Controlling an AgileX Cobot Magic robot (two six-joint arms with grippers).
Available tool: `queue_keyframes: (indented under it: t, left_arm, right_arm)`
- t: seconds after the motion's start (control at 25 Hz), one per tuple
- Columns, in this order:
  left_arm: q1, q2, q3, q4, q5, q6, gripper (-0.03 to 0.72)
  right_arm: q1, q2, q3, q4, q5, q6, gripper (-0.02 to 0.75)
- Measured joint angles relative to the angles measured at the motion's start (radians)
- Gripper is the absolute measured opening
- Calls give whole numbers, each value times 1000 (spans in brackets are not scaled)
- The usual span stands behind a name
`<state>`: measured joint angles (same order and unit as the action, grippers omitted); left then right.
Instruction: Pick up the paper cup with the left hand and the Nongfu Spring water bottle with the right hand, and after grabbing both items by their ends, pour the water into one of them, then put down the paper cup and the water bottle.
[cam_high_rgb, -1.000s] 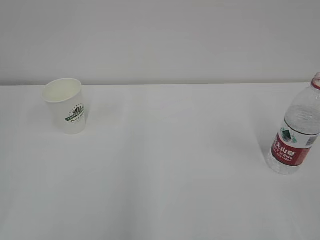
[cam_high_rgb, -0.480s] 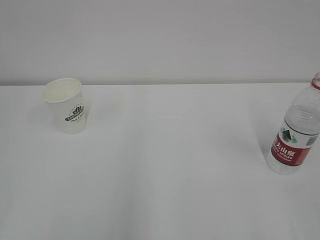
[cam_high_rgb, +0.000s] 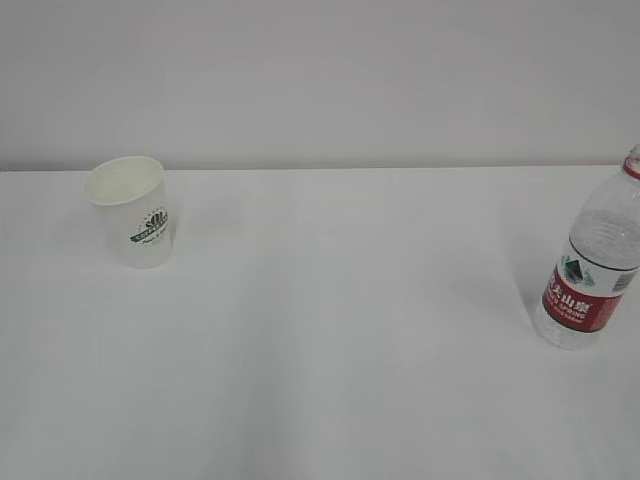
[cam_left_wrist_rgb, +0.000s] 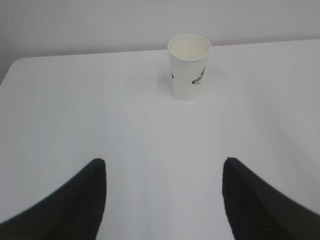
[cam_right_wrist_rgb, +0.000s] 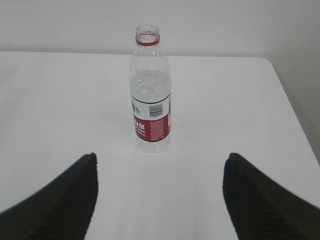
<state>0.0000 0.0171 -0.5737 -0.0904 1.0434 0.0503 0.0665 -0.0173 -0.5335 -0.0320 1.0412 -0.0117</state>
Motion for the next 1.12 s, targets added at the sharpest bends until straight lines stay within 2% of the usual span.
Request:
queue_keyframes:
  t: [0.16, 1.12]
  left_arm:
    - [0, 69, -22, -2, -37, 0, 524]
    - [0, 396, -29, -1, -372, 0, 524]
  right_arm:
    - [0, 19, 0, 0, -20, -1, 587]
    - [0, 311, 0, 48, -373, -13, 587]
